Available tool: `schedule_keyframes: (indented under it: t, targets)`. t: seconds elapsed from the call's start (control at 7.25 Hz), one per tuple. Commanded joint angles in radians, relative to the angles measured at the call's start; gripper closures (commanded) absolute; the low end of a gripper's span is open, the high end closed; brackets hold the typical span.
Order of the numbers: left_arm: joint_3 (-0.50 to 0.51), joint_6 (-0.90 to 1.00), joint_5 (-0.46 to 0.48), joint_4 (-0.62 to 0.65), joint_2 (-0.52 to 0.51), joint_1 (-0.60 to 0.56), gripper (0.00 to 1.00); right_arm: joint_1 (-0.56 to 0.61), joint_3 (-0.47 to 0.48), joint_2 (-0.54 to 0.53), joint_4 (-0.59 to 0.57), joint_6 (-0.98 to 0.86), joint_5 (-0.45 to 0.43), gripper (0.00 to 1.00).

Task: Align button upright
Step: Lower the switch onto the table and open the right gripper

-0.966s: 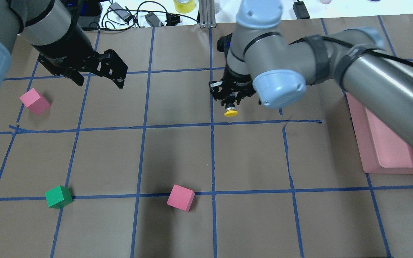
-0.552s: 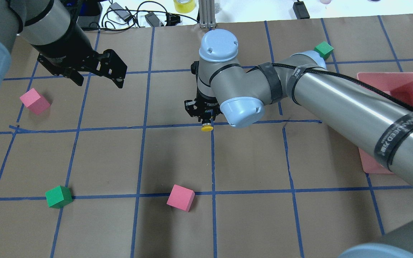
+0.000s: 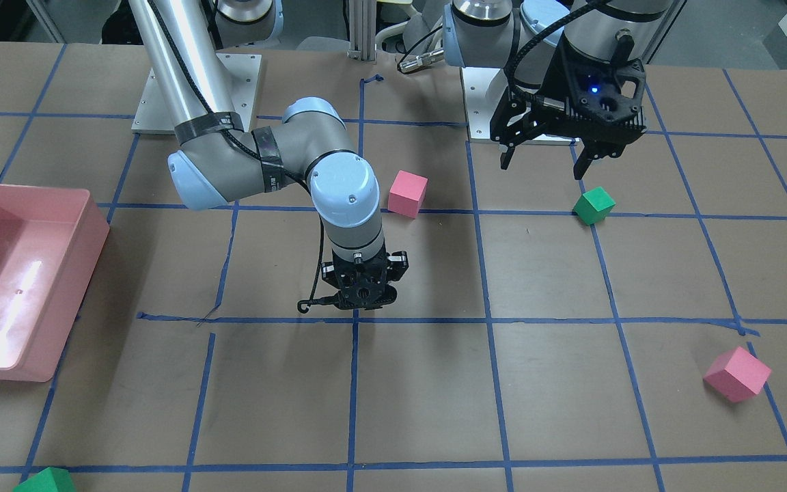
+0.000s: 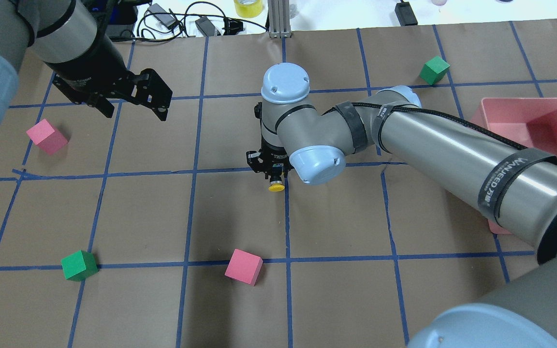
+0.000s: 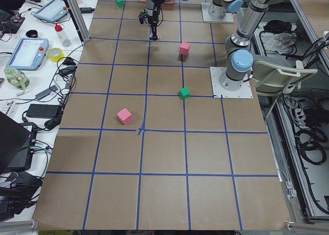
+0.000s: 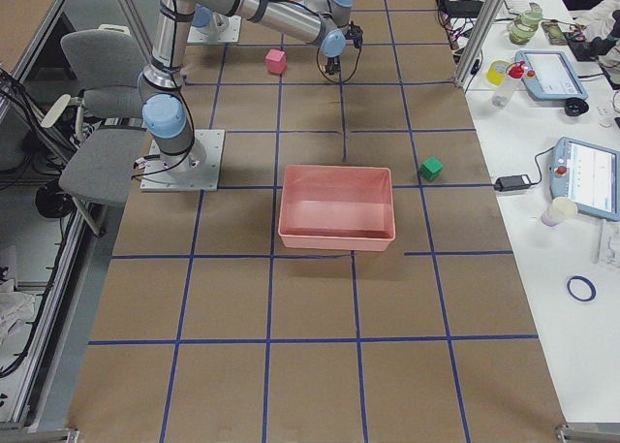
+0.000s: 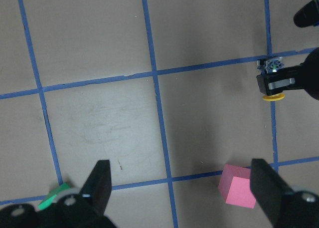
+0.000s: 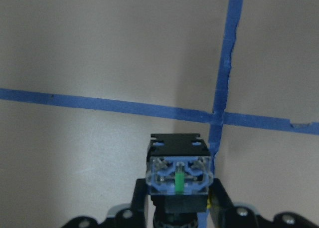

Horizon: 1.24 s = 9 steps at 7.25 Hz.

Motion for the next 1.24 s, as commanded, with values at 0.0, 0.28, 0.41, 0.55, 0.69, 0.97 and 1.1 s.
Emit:
schedule_keyframes:
  t: [0.0,0.28,0.41,0.55,0.69,0.97,1.1]
  targets:
    - [0.001,0.001,-0.001,0.002,-0.006,0.003,0.0,0.001,0.017,0.003,-0.024,0.007,-0.003,1.0]
    - [0.001,0.001,-0.001,0.001,-0.006,0.004,0.0,0.001,0.039,0.008,-0.03,0.007,0.003,0.88]
    - [0.001,0.001,-0.001,0.001,-0.006,0.004,0.0,0.0,0.043,0.008,-0.032,0.007,0.003,0.82]
    - [0.0,0.001,0.0,0.001,-0.006,0.004,0.0,0.001,0.043,0.01,-0.035,0.007,0.003,0.8]
    - [0.0,-0.001,-0.001,0.001,-0.006,0.004,0.0,0.001,0.043,0.01,-0.036,0.007,0.003,0.76]
    - [0.0,-0.001,0.002,0.002,-0.006,0.004,0.0,0.0,0.045,0.01,-0.053,0.007,-0.004,0.5]
    - [0.0,-0.001,0.002,0.002,-0.006,0.004,0.0,0.0,0.045,0.008,-0.053,0.007,-0.004,0.46]
